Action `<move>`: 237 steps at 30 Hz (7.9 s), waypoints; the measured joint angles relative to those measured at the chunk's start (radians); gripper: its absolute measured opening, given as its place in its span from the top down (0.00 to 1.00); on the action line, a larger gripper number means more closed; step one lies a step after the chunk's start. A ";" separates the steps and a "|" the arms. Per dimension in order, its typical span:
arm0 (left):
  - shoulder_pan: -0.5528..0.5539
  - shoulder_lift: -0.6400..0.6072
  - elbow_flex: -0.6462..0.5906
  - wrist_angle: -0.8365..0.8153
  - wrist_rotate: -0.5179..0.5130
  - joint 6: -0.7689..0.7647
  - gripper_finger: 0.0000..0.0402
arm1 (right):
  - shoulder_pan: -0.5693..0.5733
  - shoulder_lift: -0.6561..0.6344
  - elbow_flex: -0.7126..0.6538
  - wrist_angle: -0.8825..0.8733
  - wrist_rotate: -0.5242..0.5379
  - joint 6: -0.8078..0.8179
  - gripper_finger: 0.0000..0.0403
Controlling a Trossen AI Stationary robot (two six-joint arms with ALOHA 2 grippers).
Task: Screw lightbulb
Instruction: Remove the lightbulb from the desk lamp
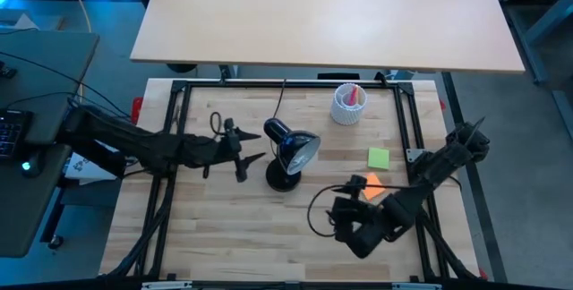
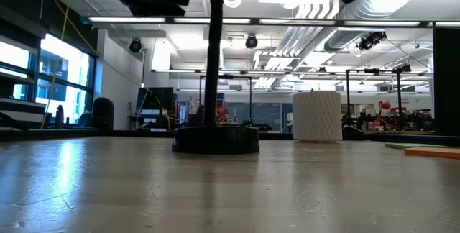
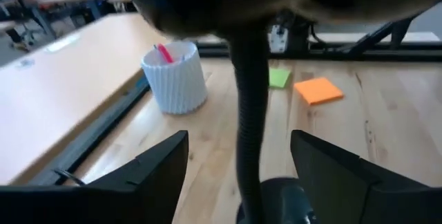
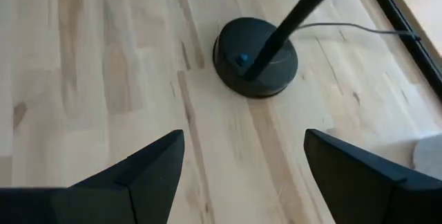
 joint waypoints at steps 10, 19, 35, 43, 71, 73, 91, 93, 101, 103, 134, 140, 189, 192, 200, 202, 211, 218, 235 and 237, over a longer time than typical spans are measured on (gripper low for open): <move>0.063 -0.076 -0.096 0.081 0.022 -0.012 0.37 | 0.073 -0.041 -0.338 0.467 0.278 0.253 0.26; 0.097 -0.062 -0.195 0.350 0.153 -0.029 0.37 | 0.021 -0.058 -0.384 1.334 0.288 -0.694 0.26; 0.166 -0.060 -0.194 0.462 0.231 -0.130 0.37 | -0.085 -0.131 -0.175 1.154 0.375 -1.172 0.26; 0.259 -0.059 -0.194 0.475 0.382 -0.158 0.37 | -0.196 -0.196 -0.175 0.932 0.255 -0.693 0.26; 0.303 -0.029 -0.193 0.622 0.472 -0.032 0.37 | -0.424 -0.195 -0.175 0.957 0.031 -0.423 0.26; 0.303 -0.019 -0.193 0.619 0.472 -0.032 0.37 | -0.429 -0.195 -0.175 0.953 0.032 -0.472 0.27; 0.302 -0.006 -0.193 0.618 0.471 -0.063 0.37 | -0.440 -0.194 -0.175 0.919 0.049 -1.643 0.43; 0.302 -0.007 -0.193 0.618 0.472 -0.069 0.37 | -0.438 -0.194 -0.175 0.911 0.051 -1.827 0.43; 0.301 -0.007 -0.193 0.616 0.472 -0.078 0.37 | -0.396 -0.193 -0.175 0.904 0.159 -2.341 0.43; 0.301 -0.007 -0.193 0.615 0.472 -0.078 0.37 | -0.383 -0.193 -0.176 0.904 0.186 -2.358 0.43; 0.302 -0.007 -0.193 0.609 0.470 -0.104 0.37 | -0.393 -0.195 -0.175 0.901 0.137 -1.906 0.24; 0.302 -0.007 -0.193 0.606 0.470 -0.104 0.37 | -0.369 -0.195 -0.175 0.900 0.147 -1.860 0.21; 0.302 -0.007 -0.194 0.557 0.458 -0.094 0.37 | -0.456 -0.194 -0.175 0.864 0.082 -0.659 0.31; 0.302 -0.007 -0.194 0.557 0.457 -0.094 0.37 | -0.456 -0.194 -0.175 0.876 0.094 -0.855 0.36; 0.302 -0.007 -0.194 0.557 0.452 -0.094 0.37 | -0.456 -0.194 -0.175 0.859 0.107 -1.745 0.38; 0.302 -0.007 -0.194 0.557 0.451 -0.095 0.37 | -0.454 -0.195 -0.173 0.837 0.122 -1.968 0.38; 0.302 -0.007 -0.194 0.556 0.451 -0.095 0.37 | -0.445 -0.194 -0.175 0.831 0.263 -2.025 0.38; 0.302 -0.007 -0.194 0.556 0.451 -0.095 0.37 | -0.441 -0.195 -0.175 0.806 0.231 -1.664 0.38; 0.302 -0.007 -0.194 0.556 0.451 -0.112 0.37 | -0.440 -0.195 -0.175 0.800 0.235 -1.986 0.38; 0.302 -0.007 -0.194 0.556 0.451 -0.113 0.37 | -0.447 -0.196 -0.172 0.775 0.249 -2.246 0.38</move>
